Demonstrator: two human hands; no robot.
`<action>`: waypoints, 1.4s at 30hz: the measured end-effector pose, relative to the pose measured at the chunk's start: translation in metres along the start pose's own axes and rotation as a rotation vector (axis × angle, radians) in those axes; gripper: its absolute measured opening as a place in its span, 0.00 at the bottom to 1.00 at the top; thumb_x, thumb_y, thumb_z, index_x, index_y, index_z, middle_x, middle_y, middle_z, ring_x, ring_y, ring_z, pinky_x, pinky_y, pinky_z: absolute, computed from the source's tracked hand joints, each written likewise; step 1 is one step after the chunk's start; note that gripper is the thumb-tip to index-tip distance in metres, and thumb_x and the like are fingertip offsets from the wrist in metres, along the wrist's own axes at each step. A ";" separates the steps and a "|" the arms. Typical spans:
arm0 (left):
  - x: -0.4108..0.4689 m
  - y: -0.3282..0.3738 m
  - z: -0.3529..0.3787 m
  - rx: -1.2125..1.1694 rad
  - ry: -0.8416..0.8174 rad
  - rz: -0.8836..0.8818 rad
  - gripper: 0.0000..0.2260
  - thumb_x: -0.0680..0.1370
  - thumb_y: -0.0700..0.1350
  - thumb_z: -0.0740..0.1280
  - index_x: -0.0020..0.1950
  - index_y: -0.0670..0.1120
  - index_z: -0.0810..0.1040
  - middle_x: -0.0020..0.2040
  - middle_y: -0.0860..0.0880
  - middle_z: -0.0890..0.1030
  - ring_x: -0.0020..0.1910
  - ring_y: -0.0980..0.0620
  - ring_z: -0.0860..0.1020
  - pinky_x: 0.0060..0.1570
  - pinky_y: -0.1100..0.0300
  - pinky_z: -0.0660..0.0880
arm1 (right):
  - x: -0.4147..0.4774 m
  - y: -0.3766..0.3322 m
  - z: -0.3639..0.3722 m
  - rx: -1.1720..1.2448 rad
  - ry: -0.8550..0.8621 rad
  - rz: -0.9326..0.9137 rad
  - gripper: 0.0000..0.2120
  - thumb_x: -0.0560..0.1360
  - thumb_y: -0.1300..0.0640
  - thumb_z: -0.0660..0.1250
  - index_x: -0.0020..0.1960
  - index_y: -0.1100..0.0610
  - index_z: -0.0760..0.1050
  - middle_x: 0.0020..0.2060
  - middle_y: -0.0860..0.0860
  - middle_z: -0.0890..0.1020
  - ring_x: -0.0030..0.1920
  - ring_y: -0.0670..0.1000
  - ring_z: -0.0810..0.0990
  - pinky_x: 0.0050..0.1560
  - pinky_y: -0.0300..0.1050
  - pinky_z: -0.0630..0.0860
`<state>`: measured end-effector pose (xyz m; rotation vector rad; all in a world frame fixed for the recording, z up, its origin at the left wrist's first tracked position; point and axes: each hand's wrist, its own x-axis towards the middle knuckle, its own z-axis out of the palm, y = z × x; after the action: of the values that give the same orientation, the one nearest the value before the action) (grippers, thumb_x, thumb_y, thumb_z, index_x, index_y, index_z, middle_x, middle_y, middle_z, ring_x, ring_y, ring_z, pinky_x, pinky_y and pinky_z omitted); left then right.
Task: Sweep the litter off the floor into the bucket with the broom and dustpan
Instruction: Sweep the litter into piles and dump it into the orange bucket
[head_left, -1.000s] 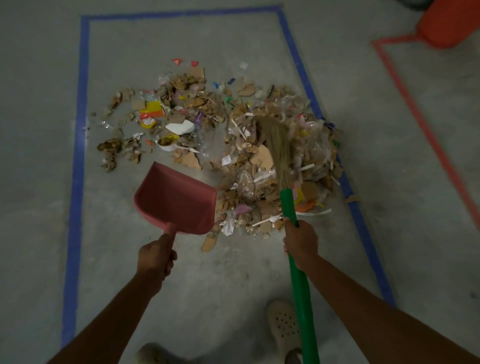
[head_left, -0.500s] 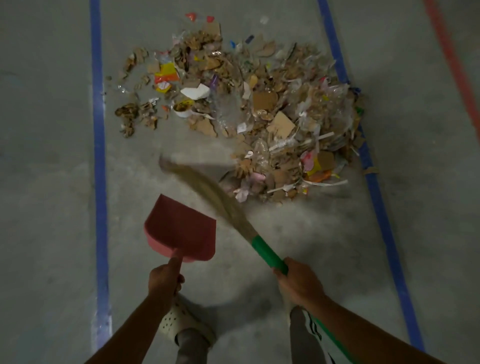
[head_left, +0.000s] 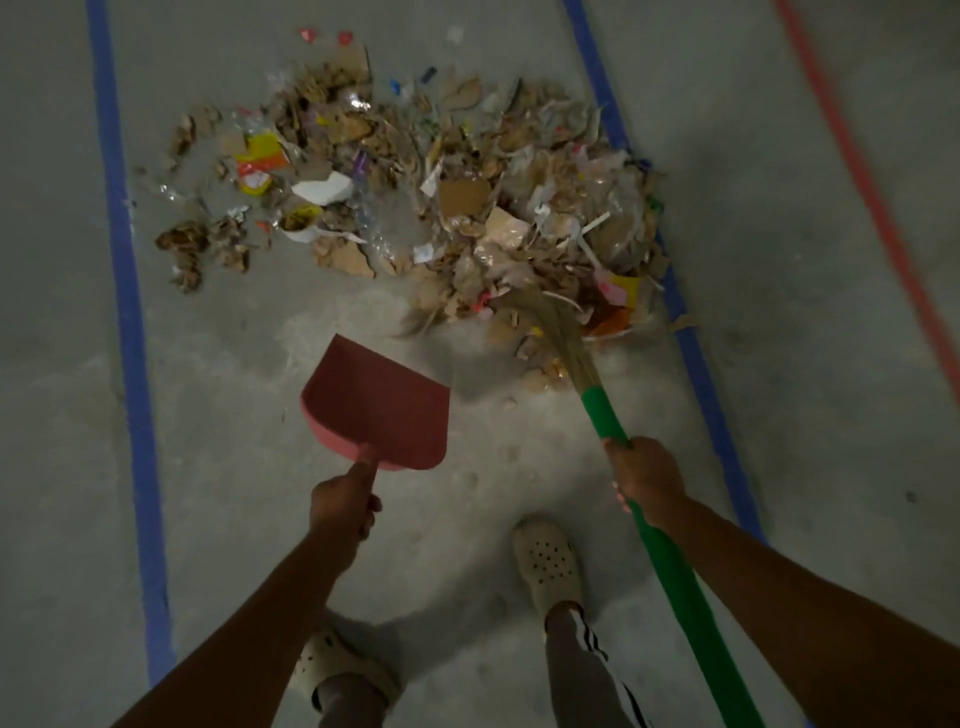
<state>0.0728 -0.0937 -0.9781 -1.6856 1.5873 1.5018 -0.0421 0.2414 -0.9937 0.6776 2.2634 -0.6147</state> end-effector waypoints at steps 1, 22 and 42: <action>-0.004 0.009 0.000 -0.007 -0.007 0.008 0.27 0.76 0.64 0.69 0.44 0.38 0.80 0.33 0.42 0.78 0.25 0.51 0.70 0.23 0.61 0.64 | -0.004 -0.002 -0.007 0.021 0.017 -0.014 0.22 0.81 0.42 0.63 0.46 0.61 0.78 0.37 0.58 0.83 0.33 0.56 0.82 0.33 0.48 0.80; -0.008 0.097 -0.223 -0.166 -0.084 0.133 0.28 0.77 0.63 0.69 0.39 0.36 0.78 0.29 0.42 0.76 0.21 0.52 0.67 0.20 0.63 0.60 | -0.185 -0.194 0.052 0.204 0.207 -0.001 0.23 0.81 0.43 0.62 0.46 0.63 0.79 0.37 0.58 0.82 0.36 0.58 0.82 0.36 0.47 0.77; 0.117 0.189 -0.418 -0.125 0.162 0.078 0.27 0.78 0.61 0.69 0.37 0.36 0.78 0.28 0.42 0.76 0.17 0.53 0.66 0.18 0.66 0.60 | -0.245 -0.448 0.222 0.220 -0.177 -0.301 0.20 0.82 0.41 0.60 0.43 0.58 0.75 0.35 0.57 0.82 0.31 0.56 0.80 0.36 0.54 0.81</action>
<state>0.0604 -0.5519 -0.8581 -1.8767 1.6897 1.5666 -0.0592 -0.2986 -0.8579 0.3673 2.1650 -1.0392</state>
